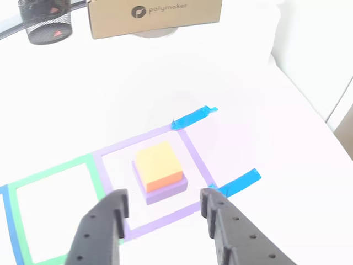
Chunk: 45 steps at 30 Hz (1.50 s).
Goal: Tower of hanoi
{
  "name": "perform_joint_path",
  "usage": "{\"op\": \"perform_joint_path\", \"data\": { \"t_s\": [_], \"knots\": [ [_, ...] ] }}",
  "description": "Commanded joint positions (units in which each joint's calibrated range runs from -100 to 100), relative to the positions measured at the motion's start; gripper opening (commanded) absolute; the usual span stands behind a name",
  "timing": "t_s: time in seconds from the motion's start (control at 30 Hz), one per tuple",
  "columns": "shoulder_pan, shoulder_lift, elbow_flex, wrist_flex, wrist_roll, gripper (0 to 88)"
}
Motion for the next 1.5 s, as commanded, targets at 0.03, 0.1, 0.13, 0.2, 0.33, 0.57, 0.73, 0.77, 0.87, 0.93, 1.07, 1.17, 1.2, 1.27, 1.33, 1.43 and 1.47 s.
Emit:
{"op": "perform_joint_path", "data": {
  "t_s": [0.03, 0.1, 0.13, 0.2, 0.33, 0.57, 0.73, 0.77, 0.87, 0.93, 1.07, 1.17, 1.2, 1.27, 1.33, 1.43, 1.47],
  "knots": [
    [4.6, -1.7, 23.0, -28.0, 0.0, 25.1],
    [5.7, -0.1, 29.8, -38.0, 0.0, 27.7],
    [6.1, 1.1, 32.0, -42.0, 0.0, 28.9],
    [6.2, 4.1, 34.9, -49.1, 0.0, 30.6],
    [5.3, 11.9, 39.2, -63.6, 0.0, 33.0],
    [4.6, 31.4, 41.3, -88.4, 0.0, 34.5],
    [6.2, 45.1, 39.8, -101.0, 0.0, 34.9],
    [6.4, 47.2, 39.6, -103.0, 0.0, 35.1],
    [7.0, 54.2, 39.0, -109.2, 0.0, 35.2],
    [7.0, 58.0, 38.4, -112.4, 0.0, 35.5],
    [5.9, 64.8, 35.7, -116.0, 0.0, 35.7],
    [5.1, 69.8, 33.4, -117.7, 0.0, 35.8],
    [4.9, 71.1, 32.8, -118.5, 0.0, 35.8],
    [4.4, 74.0, 32.1, -120.5, 0.0, 35.9],
    [3.9, 76.3, 31.2, -122.0, 0.0, 35.9],
    [3.5, 79.5, 29.9, -124.4, 0.0, 35.9],
    [3.4, 80.4, 29.5, -125.0, 0.0, 35.9]
  ]
}}
